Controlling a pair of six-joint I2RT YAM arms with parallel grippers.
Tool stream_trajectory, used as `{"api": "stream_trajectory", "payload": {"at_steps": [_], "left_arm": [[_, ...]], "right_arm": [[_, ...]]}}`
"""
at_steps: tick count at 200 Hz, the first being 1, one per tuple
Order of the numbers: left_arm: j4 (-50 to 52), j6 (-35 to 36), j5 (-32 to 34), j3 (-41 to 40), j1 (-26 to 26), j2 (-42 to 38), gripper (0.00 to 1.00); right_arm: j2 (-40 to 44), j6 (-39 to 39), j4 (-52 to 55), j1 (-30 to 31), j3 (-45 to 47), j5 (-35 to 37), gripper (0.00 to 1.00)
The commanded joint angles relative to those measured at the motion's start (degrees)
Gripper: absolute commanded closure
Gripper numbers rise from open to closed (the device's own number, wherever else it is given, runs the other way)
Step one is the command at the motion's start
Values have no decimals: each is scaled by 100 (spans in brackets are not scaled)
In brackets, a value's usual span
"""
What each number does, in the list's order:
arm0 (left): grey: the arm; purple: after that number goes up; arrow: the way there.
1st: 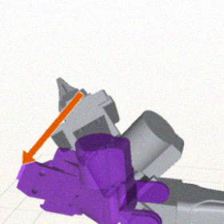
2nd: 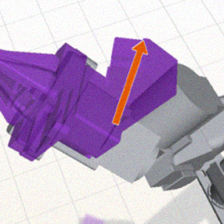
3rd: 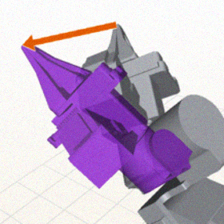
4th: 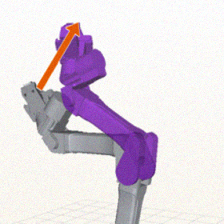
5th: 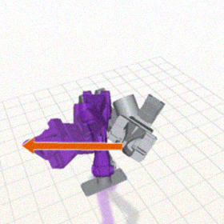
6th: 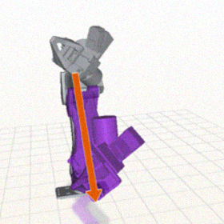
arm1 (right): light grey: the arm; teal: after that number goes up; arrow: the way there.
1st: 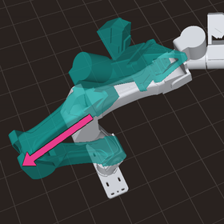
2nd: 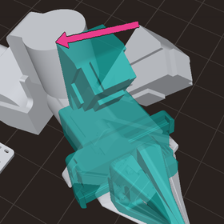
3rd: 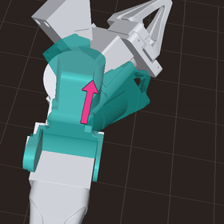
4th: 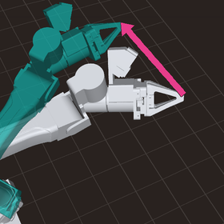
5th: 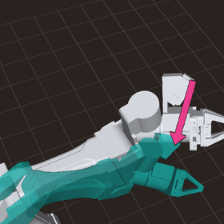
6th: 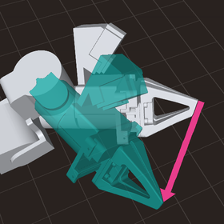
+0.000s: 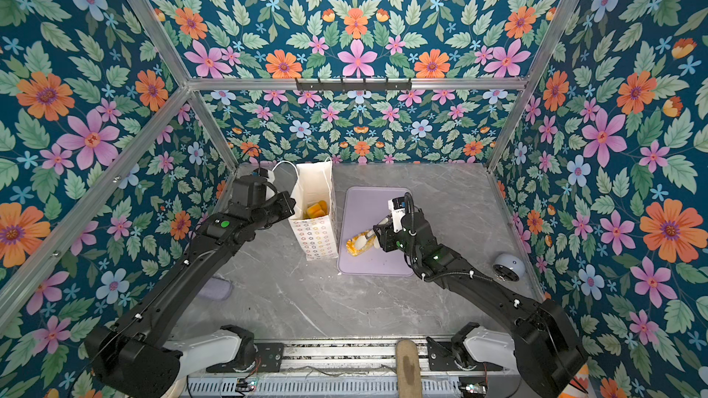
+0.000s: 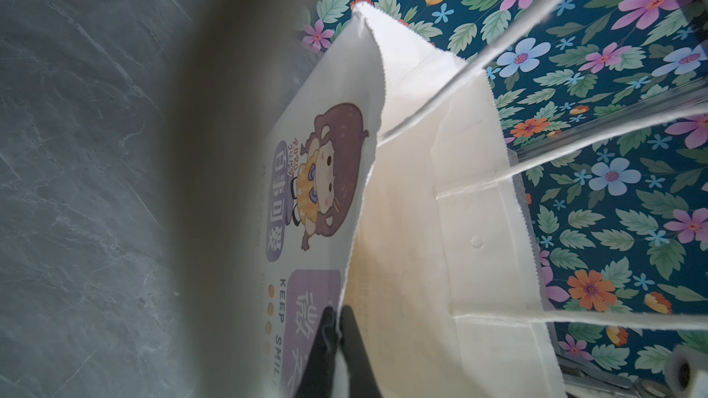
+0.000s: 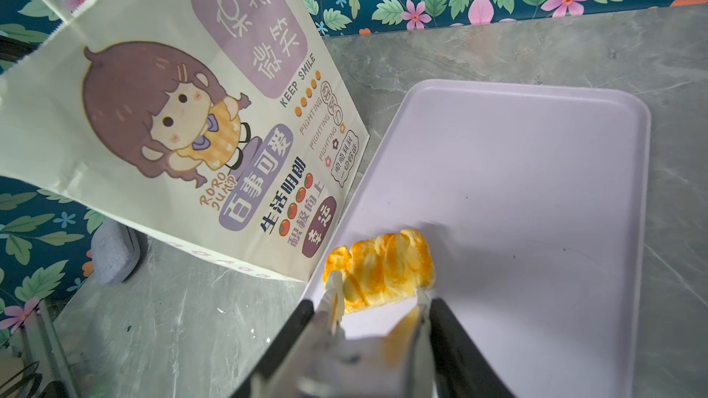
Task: Pack bread into a paper bag
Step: Rotate the bread on the tray.
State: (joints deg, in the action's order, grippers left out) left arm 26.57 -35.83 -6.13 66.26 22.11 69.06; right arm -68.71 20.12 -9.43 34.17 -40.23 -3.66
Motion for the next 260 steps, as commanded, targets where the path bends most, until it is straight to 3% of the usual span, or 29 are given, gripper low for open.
{"api": "stream_trajectory", "payload": {"at_steps": [1, 182, 260], "left_arm": [[24, 33, -46, 92, -5, 11, 95], [70, 42, -64, 186, 4, 3, 95], [-29, 41, -109, 128, 4, 53, 95]], "right_arm": [[-84, 1, -765, 2, -43, 22, 52], [-1366, -452, -923, 2, -1097, -111, 52], [-1325, -1515, 309, 819, -1709, 1195, 52]]}}
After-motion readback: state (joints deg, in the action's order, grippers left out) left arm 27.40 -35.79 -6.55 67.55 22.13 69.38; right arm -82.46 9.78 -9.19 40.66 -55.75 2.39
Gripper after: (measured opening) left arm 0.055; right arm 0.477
